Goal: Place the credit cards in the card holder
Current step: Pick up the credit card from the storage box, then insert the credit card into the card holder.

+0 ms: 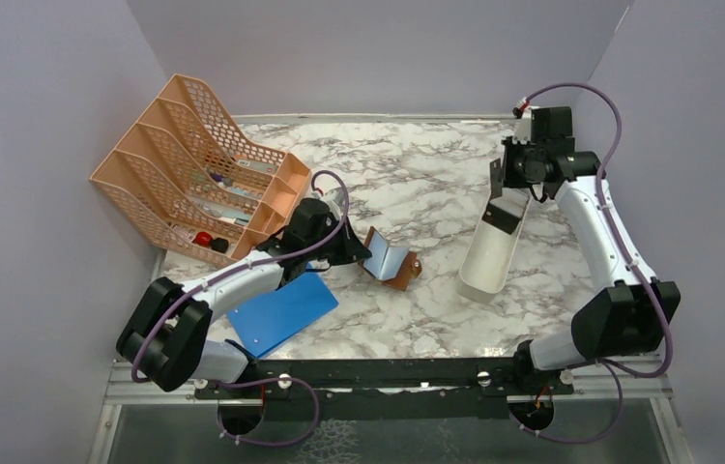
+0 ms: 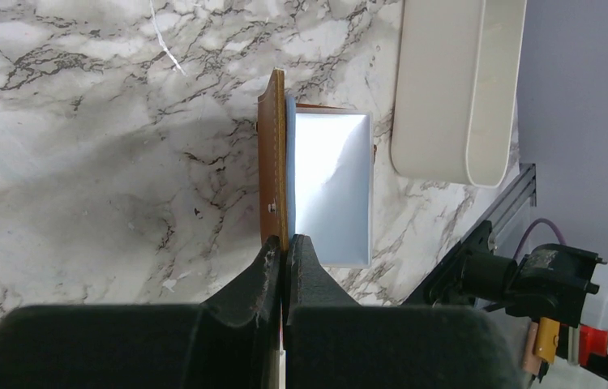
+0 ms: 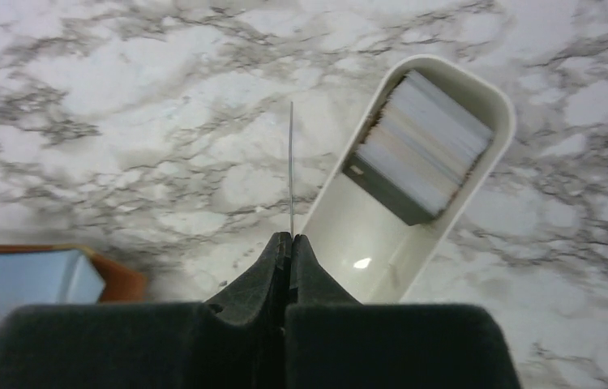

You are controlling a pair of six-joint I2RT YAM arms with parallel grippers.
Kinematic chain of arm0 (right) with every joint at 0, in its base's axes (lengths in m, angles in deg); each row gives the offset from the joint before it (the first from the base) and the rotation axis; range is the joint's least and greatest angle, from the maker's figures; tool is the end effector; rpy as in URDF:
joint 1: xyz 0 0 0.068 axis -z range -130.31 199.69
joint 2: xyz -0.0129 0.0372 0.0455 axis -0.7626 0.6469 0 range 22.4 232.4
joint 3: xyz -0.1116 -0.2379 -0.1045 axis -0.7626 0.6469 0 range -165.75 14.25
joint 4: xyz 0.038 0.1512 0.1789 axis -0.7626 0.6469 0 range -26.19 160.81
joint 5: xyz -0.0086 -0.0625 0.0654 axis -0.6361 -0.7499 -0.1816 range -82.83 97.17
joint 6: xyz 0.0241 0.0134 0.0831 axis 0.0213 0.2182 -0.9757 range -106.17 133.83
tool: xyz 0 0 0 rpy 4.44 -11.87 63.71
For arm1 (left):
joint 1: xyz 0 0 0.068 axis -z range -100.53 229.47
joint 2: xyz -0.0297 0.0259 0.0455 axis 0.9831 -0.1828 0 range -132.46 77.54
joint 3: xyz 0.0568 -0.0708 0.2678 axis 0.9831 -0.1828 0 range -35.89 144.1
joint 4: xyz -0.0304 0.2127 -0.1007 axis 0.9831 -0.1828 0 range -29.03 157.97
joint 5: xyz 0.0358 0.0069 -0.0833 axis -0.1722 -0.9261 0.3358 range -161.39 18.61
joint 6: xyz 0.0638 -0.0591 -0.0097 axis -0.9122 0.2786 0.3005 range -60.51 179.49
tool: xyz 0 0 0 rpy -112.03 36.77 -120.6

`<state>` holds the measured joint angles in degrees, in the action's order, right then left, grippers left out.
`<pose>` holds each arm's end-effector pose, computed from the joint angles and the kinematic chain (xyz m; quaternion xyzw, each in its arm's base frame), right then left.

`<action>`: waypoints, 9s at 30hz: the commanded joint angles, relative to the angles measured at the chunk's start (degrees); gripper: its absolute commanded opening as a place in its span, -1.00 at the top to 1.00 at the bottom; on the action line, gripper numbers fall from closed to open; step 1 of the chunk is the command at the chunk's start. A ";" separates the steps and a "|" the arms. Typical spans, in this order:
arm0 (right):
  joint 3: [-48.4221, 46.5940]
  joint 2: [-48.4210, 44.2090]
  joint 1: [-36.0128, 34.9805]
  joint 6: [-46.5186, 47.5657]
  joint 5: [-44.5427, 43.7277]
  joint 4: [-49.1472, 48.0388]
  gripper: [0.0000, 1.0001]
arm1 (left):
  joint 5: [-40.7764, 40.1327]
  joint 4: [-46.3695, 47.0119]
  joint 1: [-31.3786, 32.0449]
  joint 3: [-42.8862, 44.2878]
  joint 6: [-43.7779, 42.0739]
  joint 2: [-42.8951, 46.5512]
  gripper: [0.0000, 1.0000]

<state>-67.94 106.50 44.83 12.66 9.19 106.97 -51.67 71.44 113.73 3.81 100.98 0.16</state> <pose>0.3184 0.0299 0.3317 -0.0366 0.9233 0.0364 0.3807 0.2263 -0.1859 0.2121 0.0251 0.8741 -0.4025 0.2709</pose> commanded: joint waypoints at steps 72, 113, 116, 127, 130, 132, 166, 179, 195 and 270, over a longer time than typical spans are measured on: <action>41.18 4.24 -32.23 -48.81 13.61 -38.64 0.98 | -23.14 1.75 8.15 -15.36 6.10 6.90 0.56; 44.09 2.78 -32.22 -47.52 16.61 -46.09 0.98 | -19.37 4.09 7.67 -16.01 4.12 2.60 0.20; 44.77 2.33 -32.23 -47.61 17.23 -47.51 0.98 | -19.39 4.28 7.73 -16.21 3.99 2.61 0.26; 45.39 2.59 -32.20 -48.38 19.04 -49.63 0.98 | -18.52 5.08 7.73 -15.89 3.21 1.58 0.26; 45.09 2.44 -32.23 -48.49 19.19 -49.41 0.98 | -18.48 5.06 7.70 -15.90 3.02 1.24 0.26; 44.68 2.55 -32.16 -48.48 19.19 -48.98 0.98 | -18.50 4.88 7.74 -15.90 2.90 1.14 0.25; 48.01 8.36 -29.66 -52.76 23.05 -55.49 0.81 | -16.66 5.71 7.93 -15.35 3.42 -0.61 0.21; 50.49 7.85 -29.67 -55.29 22.94 -59.75 0.92 | -10.98 12.35 9.23 -17.52 9.63 -1.21 0.22; 44.92 0.73 -29.77 -44.12 10.38 -39.36 0.18 | -12.53 12.55 9.76 -17.72 9.75 -1.53 0.24; 40.84 1.22 -31.61 -34.21 7.15 -34.26 0.66 | -7.43 8.62 10.12 -6.97 3.58 -0.87 0.45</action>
<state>-26.94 106.45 13.64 -22.56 18.94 72.15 -61.44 78.37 123.47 -4.89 105.27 -0.67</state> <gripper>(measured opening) 0.173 0.275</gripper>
